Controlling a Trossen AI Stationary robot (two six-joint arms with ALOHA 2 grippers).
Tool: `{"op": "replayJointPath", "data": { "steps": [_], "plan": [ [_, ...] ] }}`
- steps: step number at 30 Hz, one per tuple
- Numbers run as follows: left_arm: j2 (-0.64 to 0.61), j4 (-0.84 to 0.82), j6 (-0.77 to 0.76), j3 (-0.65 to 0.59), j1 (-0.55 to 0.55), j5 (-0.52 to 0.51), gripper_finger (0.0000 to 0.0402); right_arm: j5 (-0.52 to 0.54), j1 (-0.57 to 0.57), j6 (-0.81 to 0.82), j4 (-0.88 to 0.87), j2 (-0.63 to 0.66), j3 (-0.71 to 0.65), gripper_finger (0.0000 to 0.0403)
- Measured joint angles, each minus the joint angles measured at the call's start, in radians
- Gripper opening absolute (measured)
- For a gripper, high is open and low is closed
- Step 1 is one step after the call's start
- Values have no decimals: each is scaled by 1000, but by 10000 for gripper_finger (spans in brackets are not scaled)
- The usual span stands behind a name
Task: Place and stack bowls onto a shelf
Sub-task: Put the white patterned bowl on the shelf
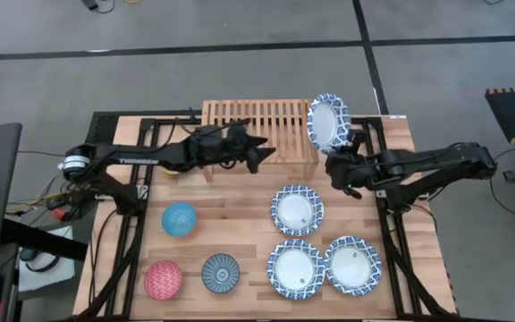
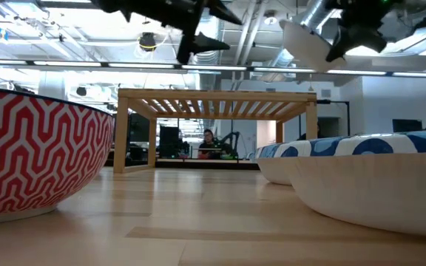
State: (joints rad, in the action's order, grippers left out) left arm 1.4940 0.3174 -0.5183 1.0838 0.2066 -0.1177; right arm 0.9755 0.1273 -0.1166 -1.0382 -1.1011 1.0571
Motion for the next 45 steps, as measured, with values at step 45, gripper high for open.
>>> {"op": "replayJointPath", "data": {
  "steps": [45],
  "plan": [
    [64,-186,-29,221,86,3,263,-36,-65,-757,372,-152,17,23]
  ]
}}
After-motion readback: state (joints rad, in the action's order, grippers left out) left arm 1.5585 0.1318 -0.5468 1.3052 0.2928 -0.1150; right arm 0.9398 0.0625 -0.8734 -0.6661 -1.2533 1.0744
